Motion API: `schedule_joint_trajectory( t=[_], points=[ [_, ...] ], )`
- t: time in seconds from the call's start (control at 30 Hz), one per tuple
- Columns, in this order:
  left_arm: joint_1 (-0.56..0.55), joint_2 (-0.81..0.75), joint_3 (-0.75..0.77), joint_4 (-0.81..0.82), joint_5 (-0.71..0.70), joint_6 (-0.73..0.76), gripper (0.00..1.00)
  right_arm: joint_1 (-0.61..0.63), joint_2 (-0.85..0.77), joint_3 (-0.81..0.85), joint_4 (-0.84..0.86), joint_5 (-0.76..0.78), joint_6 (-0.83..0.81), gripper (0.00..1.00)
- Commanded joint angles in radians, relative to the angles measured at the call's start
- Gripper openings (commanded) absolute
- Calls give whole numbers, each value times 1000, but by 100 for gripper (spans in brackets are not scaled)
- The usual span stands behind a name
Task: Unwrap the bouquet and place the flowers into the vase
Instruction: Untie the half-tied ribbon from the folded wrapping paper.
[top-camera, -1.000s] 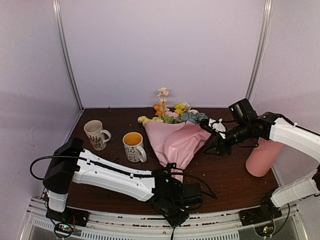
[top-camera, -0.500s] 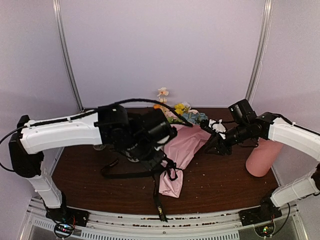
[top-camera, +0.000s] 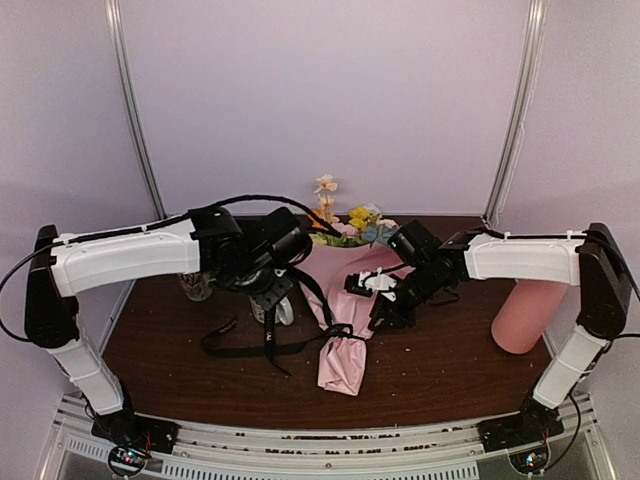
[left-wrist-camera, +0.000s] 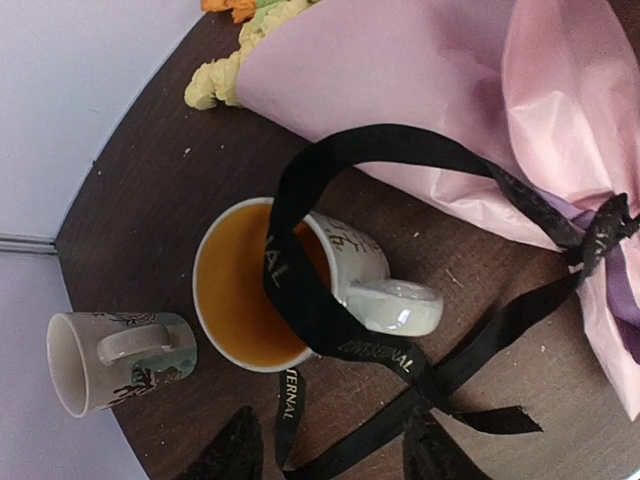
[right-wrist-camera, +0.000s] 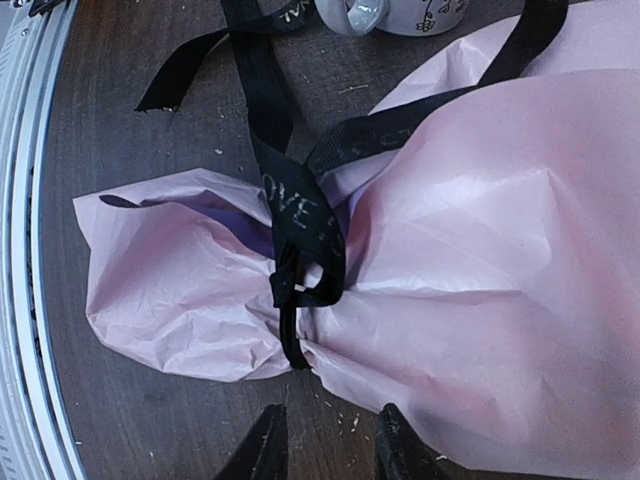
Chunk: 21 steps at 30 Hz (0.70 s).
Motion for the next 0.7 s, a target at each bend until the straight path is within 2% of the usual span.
schedule_joint_trajectory(
  t=[0.0, 0.1, 0.27, 0.4, 0.6, 0.67],
  points=[
    [-31, -223, -197, 265, 111, 71, 48, 52, 73, 67, 9, 86, -4, 32],
    [-33, -320, -365, 410, 207, 83, 44, 60, 119, 96, -13, 78, -13, 32],
    [-43, -382, -515, 533, 291, 77, 43, 71, 143, 91, -23, 43, -42, 37],
    [-45, -356, -564, 576, 311, 81, 42, 79, 188, 133, -60, 51, -40, 31],
    [-48, -324, -589, 620, 334, 72, 41, 97, 201, 132, -60, 49, -55, 32],
    [-49, -325, -597, 631, 334, 64, 40, 109, 209, 136, -66, 52, -57, 29]
  ],
)
